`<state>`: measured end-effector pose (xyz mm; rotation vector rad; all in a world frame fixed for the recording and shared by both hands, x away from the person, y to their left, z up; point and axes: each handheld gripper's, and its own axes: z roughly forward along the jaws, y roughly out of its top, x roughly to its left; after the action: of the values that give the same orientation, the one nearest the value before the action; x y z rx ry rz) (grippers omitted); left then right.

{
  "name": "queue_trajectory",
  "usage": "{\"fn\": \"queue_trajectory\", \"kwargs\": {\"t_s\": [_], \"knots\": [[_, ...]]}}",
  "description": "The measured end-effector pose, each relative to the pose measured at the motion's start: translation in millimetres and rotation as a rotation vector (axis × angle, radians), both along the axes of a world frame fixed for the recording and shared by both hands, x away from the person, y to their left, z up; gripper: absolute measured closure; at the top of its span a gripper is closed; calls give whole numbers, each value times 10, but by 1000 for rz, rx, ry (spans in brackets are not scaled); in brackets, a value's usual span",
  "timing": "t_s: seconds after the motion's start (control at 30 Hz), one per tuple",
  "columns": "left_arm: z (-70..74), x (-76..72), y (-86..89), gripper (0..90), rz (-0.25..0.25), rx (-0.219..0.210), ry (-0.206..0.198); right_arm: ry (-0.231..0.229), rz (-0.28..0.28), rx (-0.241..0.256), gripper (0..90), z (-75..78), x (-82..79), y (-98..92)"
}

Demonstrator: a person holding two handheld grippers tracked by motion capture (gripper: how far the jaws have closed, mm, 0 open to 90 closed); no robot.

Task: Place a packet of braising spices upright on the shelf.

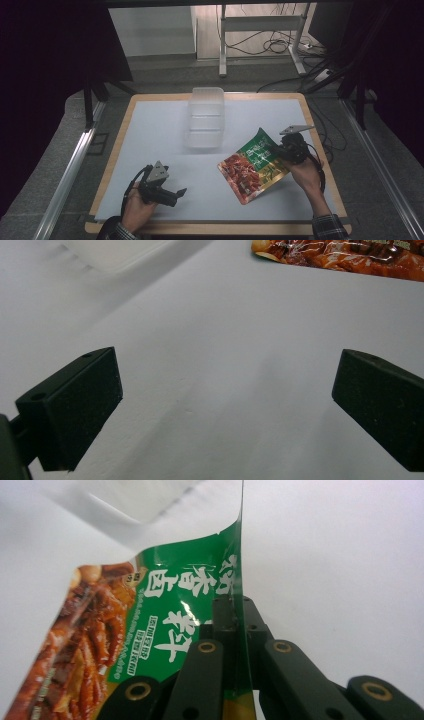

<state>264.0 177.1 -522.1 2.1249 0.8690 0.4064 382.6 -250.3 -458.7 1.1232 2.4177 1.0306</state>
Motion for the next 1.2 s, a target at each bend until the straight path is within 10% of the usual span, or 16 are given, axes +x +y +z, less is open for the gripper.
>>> {"fn": "queue_trajectory", "kwargs": {"t_s": [1.2], "knots": [[10, 3, 7, 0, 4, -10, -2, -93, 180, 52, 891, 1013, -191, 428]]}}
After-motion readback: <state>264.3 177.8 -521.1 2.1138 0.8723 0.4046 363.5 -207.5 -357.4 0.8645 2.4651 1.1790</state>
